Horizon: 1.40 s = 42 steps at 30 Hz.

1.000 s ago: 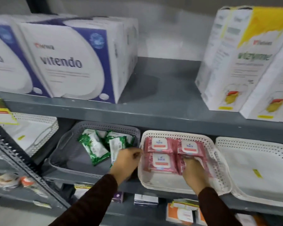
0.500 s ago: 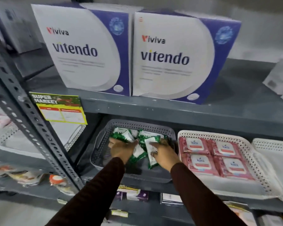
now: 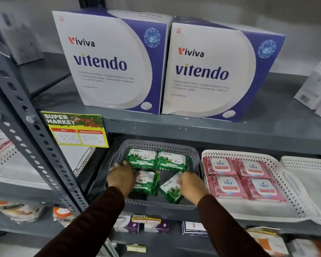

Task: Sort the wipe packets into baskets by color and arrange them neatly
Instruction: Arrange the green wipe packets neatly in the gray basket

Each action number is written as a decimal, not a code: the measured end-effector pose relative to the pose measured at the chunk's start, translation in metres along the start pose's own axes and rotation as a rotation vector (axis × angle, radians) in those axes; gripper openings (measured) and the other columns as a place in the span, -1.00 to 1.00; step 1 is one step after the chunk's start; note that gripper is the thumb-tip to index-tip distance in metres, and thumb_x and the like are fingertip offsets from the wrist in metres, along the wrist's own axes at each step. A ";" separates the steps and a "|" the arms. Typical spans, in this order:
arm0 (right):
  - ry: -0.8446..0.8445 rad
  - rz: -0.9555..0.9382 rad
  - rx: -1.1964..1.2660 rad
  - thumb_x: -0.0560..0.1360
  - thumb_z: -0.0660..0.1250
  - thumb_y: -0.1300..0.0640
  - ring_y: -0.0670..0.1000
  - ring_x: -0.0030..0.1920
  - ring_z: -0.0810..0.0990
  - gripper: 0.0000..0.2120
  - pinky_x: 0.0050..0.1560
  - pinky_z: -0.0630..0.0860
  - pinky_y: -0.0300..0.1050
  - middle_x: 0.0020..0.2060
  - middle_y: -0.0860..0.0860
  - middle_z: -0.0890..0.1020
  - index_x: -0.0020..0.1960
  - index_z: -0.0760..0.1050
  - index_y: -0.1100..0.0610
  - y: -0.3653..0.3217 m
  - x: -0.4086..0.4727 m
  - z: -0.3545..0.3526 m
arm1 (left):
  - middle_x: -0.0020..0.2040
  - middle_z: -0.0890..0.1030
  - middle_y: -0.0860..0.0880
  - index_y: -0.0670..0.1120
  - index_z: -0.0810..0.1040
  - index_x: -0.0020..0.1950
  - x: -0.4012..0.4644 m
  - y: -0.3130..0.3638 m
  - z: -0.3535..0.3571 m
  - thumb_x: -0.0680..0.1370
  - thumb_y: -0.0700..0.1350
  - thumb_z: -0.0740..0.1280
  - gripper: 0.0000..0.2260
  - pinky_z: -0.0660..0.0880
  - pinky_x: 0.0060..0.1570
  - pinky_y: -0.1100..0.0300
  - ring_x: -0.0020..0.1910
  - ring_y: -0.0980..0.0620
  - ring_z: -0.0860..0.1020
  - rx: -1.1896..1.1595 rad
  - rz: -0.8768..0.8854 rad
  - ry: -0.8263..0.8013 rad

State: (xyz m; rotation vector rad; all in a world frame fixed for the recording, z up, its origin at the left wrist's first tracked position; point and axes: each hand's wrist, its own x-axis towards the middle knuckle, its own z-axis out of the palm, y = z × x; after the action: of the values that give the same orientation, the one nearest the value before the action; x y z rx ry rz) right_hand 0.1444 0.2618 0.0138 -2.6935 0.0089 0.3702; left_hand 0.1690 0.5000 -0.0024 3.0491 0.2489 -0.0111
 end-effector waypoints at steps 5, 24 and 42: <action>-0.102 -0.140 0.024 0.42 0.44 0.40 -0.01 0.33 0.52 -0.34 0.36 0.46 -0.10 0.40 -0.24 0.36 0.39 0.47 -0.12 0.022 0.002 0.010 | 0.37 0.49 0.02 0.06 0.43 0.40 -0.007 -0.012 0.011 0.49 -0.02 0.45 -0.51 0.35 0.30 0.18 0.29 0.02 0.47 -0.369 0.435 -0.194; 0.130 -0.013 -0.309 0.48 0.30 -0.31 0.24 0.33 0.37 -0.38 0.10 0.57 0.11 0.38 0.18 0.41 0.39 0.40 0.06 -0.022 0.017 0.034 | 0.52 0.11 0.16 0.12 0.28 0.49 0.031 -0.025 0.038 0.53 -0.17 0.41 -0.41 -0.01 0.49 -0.14 0.54 0.03 -0.03 -0.450 0.522 -0.291; 0.095 -0.124 -0.201 0.64 -0.20 -0.18 0.04 0.60 -0.29 -0.40 0.55 -0.27 0.26 0.61 0.00 -0.21 0.61 -0.24 -0.03 -0.016 0.082 0.050 | 0.58 -0.17 0.04 0.00 -0.15 0.59 0.056 0.014 0.036 0.60 0.20 -0.22 -0.42 -0.31 0.44 -0.13 0.51 -0.04 -0.29 -0.067 0.403 -0.116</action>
State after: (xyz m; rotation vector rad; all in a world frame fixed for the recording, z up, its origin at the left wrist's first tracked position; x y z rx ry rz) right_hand 0.2120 0.3005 -0.0451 -2.8890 -0.1754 0.2156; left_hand 0.2265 0.4927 -0.0377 2.9574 -0.3643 -0.1496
